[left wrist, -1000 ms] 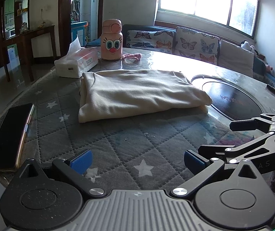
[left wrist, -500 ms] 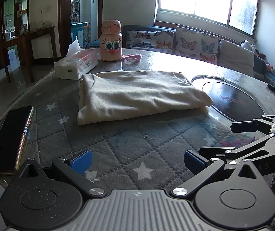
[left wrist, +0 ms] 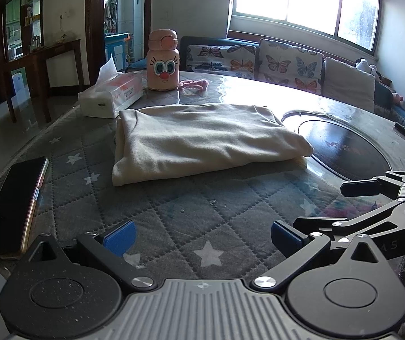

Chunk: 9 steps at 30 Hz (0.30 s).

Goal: Fold clothes

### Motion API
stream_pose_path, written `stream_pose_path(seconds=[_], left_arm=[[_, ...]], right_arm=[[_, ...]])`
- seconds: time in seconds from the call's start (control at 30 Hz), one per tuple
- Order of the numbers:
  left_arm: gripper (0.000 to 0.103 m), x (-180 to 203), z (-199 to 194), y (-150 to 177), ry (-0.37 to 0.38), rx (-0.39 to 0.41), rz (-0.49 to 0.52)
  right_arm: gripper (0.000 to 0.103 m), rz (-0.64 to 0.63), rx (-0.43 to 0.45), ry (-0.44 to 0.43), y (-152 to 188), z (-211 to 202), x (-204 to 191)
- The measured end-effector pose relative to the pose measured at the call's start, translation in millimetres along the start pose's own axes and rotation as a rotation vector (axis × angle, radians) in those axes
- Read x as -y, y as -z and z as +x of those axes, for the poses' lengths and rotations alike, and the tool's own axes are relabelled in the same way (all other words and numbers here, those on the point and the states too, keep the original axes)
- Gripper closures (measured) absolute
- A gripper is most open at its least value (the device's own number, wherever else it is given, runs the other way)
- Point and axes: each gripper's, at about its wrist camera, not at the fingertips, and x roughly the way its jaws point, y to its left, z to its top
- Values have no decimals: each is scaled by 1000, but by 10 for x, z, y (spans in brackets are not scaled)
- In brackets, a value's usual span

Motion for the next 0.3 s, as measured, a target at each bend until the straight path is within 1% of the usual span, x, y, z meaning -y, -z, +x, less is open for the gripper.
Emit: stream_pose_path(seconds=[0.3], left_arm=[[0,3,9,-1,-3,-3,1]], right_arm=[[0,-1,0,3,1,7,-4]])
